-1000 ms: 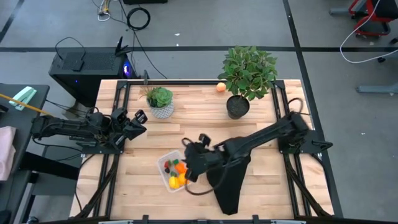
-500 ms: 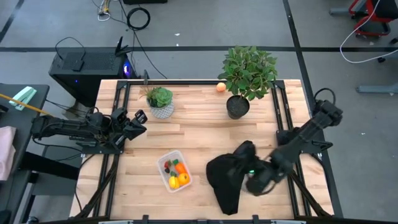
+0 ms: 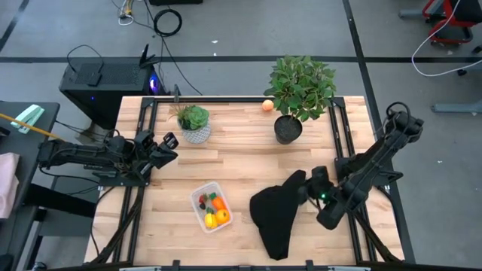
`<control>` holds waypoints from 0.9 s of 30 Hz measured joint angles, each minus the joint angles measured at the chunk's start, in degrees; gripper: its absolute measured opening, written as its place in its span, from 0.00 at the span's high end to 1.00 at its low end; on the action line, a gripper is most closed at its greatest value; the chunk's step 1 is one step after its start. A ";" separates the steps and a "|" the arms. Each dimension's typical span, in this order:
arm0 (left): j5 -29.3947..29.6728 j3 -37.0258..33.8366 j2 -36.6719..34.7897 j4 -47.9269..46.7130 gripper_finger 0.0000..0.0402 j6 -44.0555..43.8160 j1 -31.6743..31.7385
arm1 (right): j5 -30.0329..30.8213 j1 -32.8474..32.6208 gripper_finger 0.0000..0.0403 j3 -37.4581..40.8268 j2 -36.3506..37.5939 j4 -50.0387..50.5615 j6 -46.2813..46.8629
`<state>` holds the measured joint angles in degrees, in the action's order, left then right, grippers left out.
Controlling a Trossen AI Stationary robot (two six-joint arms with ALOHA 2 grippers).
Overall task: Pick and placing Produce into tupperware
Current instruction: Put the peach into the transparent bin
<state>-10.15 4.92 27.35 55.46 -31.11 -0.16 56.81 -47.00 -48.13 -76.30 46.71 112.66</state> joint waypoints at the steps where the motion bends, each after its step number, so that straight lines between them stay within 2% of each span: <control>1: 0.00 0.00 0.00 0.00 0.90 -0.14 0.00 | 0.49 -0.01 0.99 0.72 0.37 1.69 3.20; 3: 0.00 0.00 -0.02 0.02 0.90 -0.18 0.00 | 0.65 -0.02 0.99 1.78 1.50 4.92 7.68; 5: 0.00 0.00 0.00 0.05 0.91 -0.18 0.00 | 0.54 0.00 0.99 2.40 3.64 5.57 7.98; 7: 0.00 0.00 -0.02 0.13 0.92 -0.20 0.00 | 3.09 -0.02 0.99 2.50 6.08 6.60 7.93; 9: 0.02 0.00 0.00 0.23 0.92 -0.20 0.00 | 8.82 -0.34 0.99 2.51 8.23 8.20 7.71; 13: 0.13 0.00 0.00 0.37 0.92 -0.56 0.00 | 27.88 -3.01 0.99 2.54 12.77 11.37 5.41; 15: 0.48 0.00 -0.01 0.39 0.91 -1.06 0.00 | 33.00 -4.64 0.99 2.54 15.35 14.89 5.84; 21: 0.68 0.00 -0.01 0.41 0.90 -1.25 0.00 | 33.22 -7.43 1.00 2.54 24.30 18.59 4.76; 27: 0.70 0.00 -0.01 0.42 0.92 -1.30 0.00 | 33.21 -11.57 1.00 2.54 26.93 18.00 5.18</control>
<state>-9.46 4.93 27.33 55.88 -32.40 -0.16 90.02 -58.58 -45.58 -49.37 64.72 117.85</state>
